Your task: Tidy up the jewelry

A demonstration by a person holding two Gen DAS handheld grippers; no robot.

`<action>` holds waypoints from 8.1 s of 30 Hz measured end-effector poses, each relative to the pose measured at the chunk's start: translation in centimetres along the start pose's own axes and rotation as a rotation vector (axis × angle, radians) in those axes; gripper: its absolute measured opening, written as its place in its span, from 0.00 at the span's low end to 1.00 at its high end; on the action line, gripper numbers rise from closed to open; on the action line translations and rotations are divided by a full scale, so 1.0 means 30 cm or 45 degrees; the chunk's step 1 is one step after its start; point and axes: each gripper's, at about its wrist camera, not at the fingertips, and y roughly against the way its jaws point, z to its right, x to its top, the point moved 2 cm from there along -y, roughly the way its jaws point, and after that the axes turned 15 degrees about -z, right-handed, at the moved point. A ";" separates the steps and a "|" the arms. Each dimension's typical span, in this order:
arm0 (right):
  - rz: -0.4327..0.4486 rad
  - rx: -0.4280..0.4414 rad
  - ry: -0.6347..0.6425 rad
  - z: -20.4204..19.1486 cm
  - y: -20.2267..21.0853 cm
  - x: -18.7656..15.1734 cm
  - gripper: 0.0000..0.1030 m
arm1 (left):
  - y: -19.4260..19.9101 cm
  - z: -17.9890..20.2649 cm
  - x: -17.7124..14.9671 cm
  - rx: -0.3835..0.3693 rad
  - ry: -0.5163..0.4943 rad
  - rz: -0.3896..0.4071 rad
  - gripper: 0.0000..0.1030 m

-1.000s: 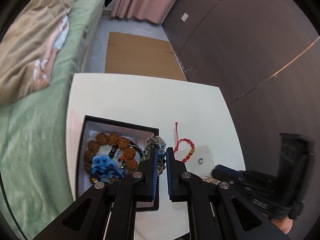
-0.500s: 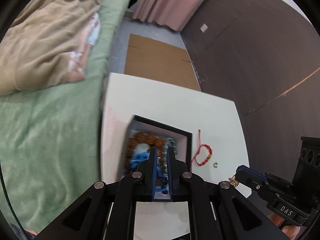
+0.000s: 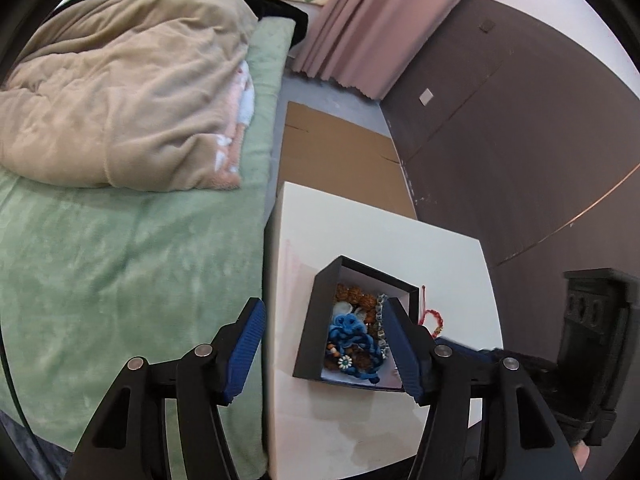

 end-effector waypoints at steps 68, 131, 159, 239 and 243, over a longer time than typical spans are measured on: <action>0.185 -0.179 -0.646 0.807 0.287 -0.392 0.60 | -0.720 0.649 -0.066 0.289 -0.530 -0.457 0.06; 0.102 -0.255 -0.156 0.271 0.177 -0.105 0.14 | -0.205 0.223 0.046 0.119 -0.161 -0.150 0.46; 0.138 -0.134 -0.138 0.086 0.154 -0.057 0.64 | 0.079 0.088 -0.064 0.177 -0.179 0.092 0.62; 0.649 -0.367 -0.215 0.143 0.593 -0.934 1.00 | 0.251 0.546 -0.722 0.168 -0.618 0.300 1.00; 0.645 -0.357 -0.203 0.141 0.590 -0.933 1.00 | 0.258 0.533 -0.722 0.162 -0.609 0.312 1.00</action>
